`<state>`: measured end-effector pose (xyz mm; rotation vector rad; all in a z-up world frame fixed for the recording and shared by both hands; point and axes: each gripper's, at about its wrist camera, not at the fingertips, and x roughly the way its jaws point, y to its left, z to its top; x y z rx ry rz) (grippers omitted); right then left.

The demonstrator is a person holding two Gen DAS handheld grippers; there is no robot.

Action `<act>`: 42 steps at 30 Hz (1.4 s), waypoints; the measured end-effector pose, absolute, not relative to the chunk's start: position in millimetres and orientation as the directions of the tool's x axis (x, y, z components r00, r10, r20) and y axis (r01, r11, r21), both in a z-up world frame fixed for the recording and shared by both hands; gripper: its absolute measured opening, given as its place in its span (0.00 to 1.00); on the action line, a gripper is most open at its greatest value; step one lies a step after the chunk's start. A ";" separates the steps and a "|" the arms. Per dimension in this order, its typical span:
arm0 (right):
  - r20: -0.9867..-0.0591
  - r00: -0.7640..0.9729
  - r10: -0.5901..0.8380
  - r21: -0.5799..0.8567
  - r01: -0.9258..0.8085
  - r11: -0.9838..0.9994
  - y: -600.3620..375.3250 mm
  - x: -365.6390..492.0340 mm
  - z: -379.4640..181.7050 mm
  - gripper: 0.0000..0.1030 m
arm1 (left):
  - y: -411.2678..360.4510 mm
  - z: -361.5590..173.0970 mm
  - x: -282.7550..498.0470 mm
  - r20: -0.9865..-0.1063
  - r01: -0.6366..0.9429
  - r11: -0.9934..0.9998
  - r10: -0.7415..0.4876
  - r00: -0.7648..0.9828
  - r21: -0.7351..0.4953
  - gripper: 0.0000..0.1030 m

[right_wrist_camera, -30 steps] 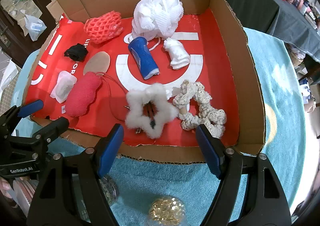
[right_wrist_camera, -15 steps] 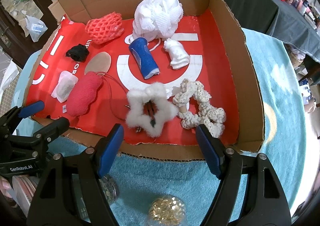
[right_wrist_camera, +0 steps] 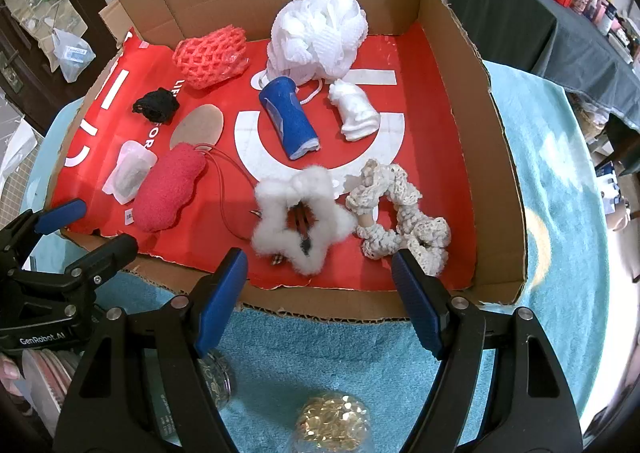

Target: Organize soft objects

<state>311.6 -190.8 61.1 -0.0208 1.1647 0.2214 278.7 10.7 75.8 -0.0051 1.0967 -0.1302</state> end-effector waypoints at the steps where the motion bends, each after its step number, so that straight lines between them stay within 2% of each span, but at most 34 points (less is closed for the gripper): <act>1: -0.912 0.376 0.163 0.099 -0.183 0.978 -189.8 311.2 61.0 0.72 | 10.5 75.7 278.8 -0.887 0.103 0.992 -0.107 0.449 -0.068 0.97; 42: -0.909 0.385 0.158 0.094 -0.180 0.979 -189.7 310.7 63.3 0.72 | 11.4 76.1 276.7 -0.883 0.094 0.993 -0.108 0.458 -0.072 0.97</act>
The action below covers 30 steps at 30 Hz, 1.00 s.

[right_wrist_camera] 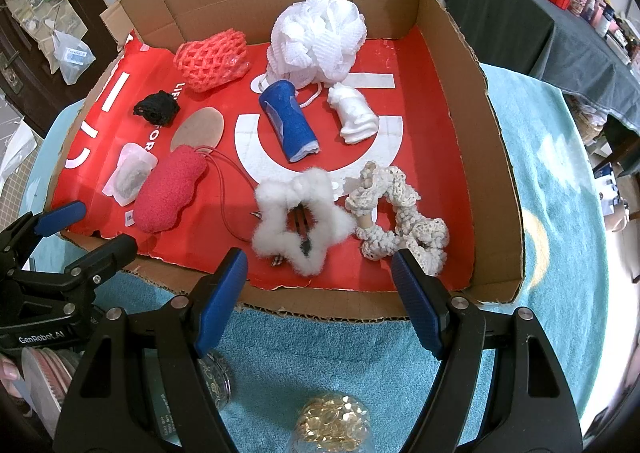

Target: Organize soft objects

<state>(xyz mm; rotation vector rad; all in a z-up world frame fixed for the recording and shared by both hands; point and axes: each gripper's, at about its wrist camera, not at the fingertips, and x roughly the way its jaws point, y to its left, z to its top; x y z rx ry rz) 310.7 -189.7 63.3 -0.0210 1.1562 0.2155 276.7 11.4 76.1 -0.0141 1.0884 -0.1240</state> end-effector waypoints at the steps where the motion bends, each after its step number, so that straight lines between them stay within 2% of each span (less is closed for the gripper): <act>1: -0.909 0.384 0.159 0.094 -0.181 0.979 -189.4 310.2 63.1 0.72 | 11.4 76.1 277.0 -0.883 0.093 0.993 -0.108 0.458 -0.073 0.97; 21: -0.906 0.389 0.166 0.099 -0.187 0.977 -189.6 311.1 65.2 0.72 | 13.6 77.3 277.6 -0.878 0.086 0.992 -0.126 0.462 -0.097 0.97; 30: -0.863 0.489 0.128 0.033 -0.198 0.980 -196.8 302.3 90.2 0.72 | 25.4 109.0 261.2 -0.823 0.047 0.996 -0.088 0.561 -0.074 0.97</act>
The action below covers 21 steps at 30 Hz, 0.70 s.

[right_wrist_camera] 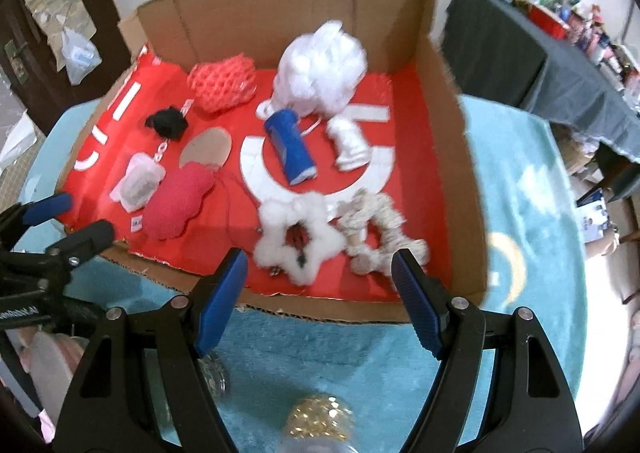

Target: Organize soft objects

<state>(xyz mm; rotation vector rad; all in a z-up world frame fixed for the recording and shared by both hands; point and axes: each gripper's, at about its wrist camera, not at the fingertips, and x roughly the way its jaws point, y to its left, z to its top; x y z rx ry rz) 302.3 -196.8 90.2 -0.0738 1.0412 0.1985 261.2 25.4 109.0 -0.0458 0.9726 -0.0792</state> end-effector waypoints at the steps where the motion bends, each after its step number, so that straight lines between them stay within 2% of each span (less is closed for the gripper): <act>1: -0.857 0.500 0.125 0.030 -0.194 0.981 -196.9 296.6 93.6 0.72 | 27.8 115.7 256.0 -0.812 0.037 0.997 -0.081 0.578 -0.073 0.97; 10: -0.762 0.634 0.133 0.041 -0.157 0.987 -225.6 231.3 145.8 0.72 | 24.2 164.6 171.7 -0.678 0.075 0.995 -0.103 0.728 -0.070 1.00; 12: -0.732 0.665 0.149 0.045 -0.172 0.984 -229.9 205.3 152.9 0.77 | 19.4 167.4 150.5 -0.648 0.090 0.994 -0.112 0.753 -0.067 1.00; 14: -0.707 0.687 0.165 0.045 -0.189 0.981 -230.8 183.4 155.0 0.91 | 17.0 166.6 132.8 -0.628 0.096 0.994 -0.111 0.770 -0.058 1.00; 21: -0.634 0.758 0.157 -0.014 -0.214 0.977 -220.3 106.0 127.9 0.93 | -0.2 131.4 86.7 -0.612 0.130 0.989 -0.145 0.777 -0.070 1.00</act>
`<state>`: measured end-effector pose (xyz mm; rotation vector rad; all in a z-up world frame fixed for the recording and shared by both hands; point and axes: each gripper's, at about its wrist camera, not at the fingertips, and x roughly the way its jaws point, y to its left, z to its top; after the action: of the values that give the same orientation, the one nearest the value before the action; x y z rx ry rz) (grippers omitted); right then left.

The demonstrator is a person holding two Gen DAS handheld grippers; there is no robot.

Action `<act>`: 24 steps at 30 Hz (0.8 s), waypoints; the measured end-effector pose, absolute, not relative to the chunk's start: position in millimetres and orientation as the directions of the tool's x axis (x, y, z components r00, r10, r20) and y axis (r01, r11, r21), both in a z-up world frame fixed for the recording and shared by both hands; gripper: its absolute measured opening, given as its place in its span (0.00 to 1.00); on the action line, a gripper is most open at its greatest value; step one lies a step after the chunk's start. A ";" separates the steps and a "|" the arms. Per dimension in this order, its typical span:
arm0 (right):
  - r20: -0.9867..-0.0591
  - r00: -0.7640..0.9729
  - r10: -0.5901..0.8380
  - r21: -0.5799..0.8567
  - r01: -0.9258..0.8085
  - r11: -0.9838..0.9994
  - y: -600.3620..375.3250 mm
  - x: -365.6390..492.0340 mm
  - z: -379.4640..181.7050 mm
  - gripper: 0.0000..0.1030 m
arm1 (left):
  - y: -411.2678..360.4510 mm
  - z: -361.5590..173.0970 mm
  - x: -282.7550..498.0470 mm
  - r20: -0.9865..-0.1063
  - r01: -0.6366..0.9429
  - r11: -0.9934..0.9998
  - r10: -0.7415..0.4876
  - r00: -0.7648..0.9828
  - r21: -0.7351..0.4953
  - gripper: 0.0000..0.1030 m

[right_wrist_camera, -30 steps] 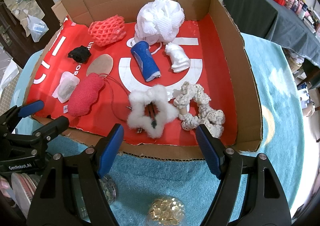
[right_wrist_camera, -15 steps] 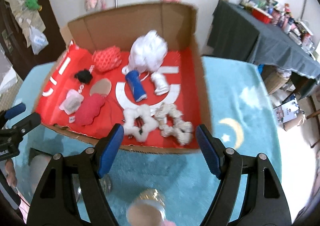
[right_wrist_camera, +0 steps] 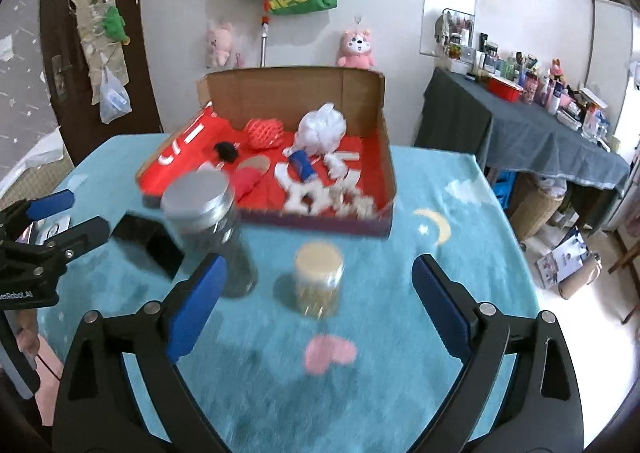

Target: Organize soft objects

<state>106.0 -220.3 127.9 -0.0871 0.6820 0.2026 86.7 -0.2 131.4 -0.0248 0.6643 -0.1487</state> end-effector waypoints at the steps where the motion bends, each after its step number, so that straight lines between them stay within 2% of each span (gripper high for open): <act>1: -0.636 0.756 0.156 -0.012 -0.212 0.977 -220.9 101.6 123.4 0.94 | -2.7 122.5 83.9 -0.622 0.135 0.988 -0.153 0.768 -0.076 1.00; 6: -0.683 0.715 0.149 0.013 -0.193 0.981 -217.0 94.1 82.3 0.94 | -7.7 82.2 81.3 -0.666 0.127 0.987 -0.163 0.728 -0.103 1.00; 12: -0.741 0.665 0.096 -0.001 -0.144 0.990 -215.8 100.0 39.1 0.94 | -13.3 45.7 90.9 -0.722 0.102 0.992 -0.119 0.681 -0.068 1.00; 18: -0.784 0.617 0.071 -0.004 -0.119 0.993 -220.8 108.5 15.0 0.94 | -16.0 27.5 97.5 -0.766 0.071 0.997 -0.067 0.640 -0.027 1.00; 24: -0.774 0.630 0.057 -0.014 -0.107 0.994 -221.4 105.0 11.1 0.95 | -17.1 22.8 98.9 -0.778 0.053 0.999 -0.032 0.627 0.002 1.00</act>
<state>105.0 -221.4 11.1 -0.0602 0.8842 0.0942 98.9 -17.1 22.8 0.0254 0.8918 -0.0488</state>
